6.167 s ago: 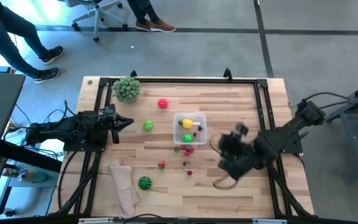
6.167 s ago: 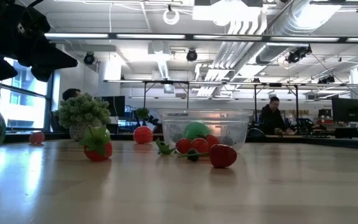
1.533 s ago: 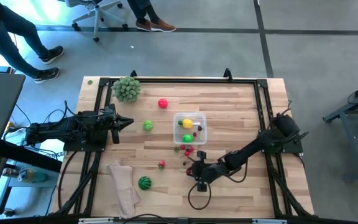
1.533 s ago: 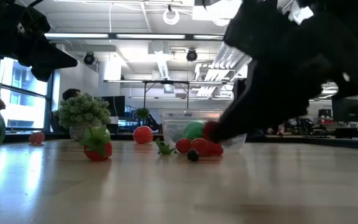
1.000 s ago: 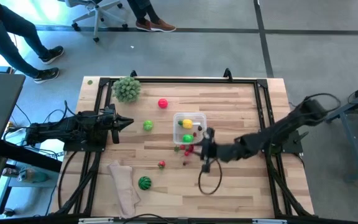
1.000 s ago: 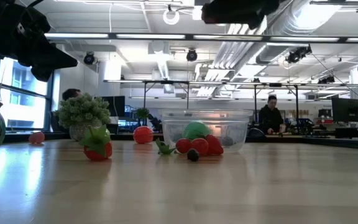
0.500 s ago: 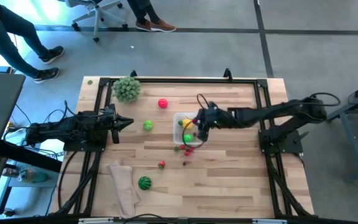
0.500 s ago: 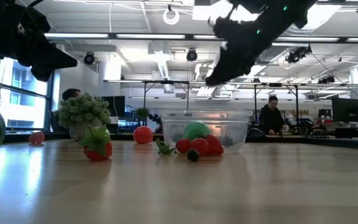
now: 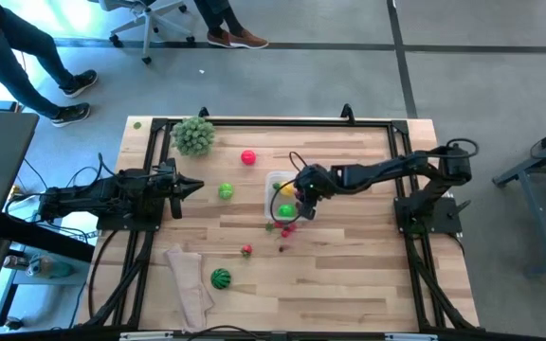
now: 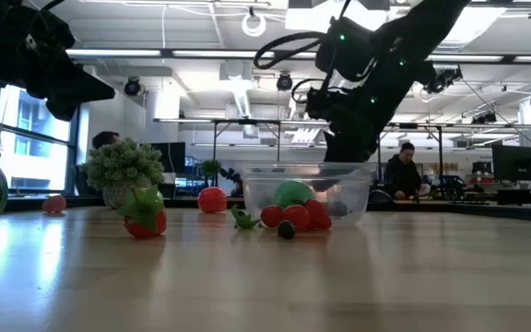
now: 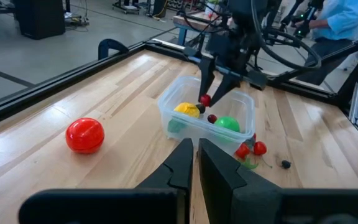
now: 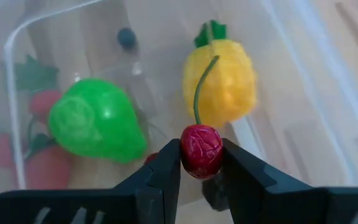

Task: Pick and placing Produce into tupperware
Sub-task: Put the red cherry into the transparent container

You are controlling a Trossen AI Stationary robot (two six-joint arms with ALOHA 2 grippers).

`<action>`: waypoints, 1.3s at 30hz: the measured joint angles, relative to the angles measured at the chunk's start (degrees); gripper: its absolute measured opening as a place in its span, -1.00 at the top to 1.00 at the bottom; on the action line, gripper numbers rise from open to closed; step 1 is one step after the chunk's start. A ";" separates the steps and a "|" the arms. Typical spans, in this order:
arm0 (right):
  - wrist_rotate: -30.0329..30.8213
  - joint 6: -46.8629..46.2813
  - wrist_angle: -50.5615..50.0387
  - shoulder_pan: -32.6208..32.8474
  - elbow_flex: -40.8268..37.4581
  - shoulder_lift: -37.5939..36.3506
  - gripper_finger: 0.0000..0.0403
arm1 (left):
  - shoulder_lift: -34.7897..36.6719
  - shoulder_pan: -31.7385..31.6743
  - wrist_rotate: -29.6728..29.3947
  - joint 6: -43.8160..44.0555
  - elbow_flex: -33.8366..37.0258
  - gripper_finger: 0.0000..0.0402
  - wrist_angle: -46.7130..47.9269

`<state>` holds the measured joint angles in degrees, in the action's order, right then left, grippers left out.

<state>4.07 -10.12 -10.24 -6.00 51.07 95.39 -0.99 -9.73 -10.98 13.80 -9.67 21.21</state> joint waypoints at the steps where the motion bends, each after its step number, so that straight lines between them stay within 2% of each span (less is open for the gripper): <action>1: -0.24 0.09 0.10 0.02 0.00 0.00 0.53 | 0.00 0.00 0.00 0.02 0.01 0.92 -0.01; 7: -4.24 1.15 0.19 0.02 0.00 0.13 0.53 | 0.00 0.01 0.00 0.02 0.01 0.92 -0.02; 14: -5.18 3.51 0.17 -0.02 0.08 0.31 0.53 | 0.00 0.00 0.00 0.01 0.01 0.92 -0.02; 22: -8.70 6.51 -1.60 -1.32 3.92 2.11 0.53 | 0.00 0.02 0.00 0.00 0.02 0.92 0.01; 29: -7.52 8.29 -8.06 -1.60 9.68 7.45 0.53 | 0.00 -0.01 0.00 0.00 0.00 0.92 0.02; 39: -7.12 8.57 -9.30 -1.57 11.01 7.85 0.53 | 0.01 -0.01 0.00 0.01 0.02 0.92 0.00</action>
<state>-3.05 -1.55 -19.54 -7.57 62.08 103.24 -0.99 -9.74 -10.98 13.82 -9.65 21.20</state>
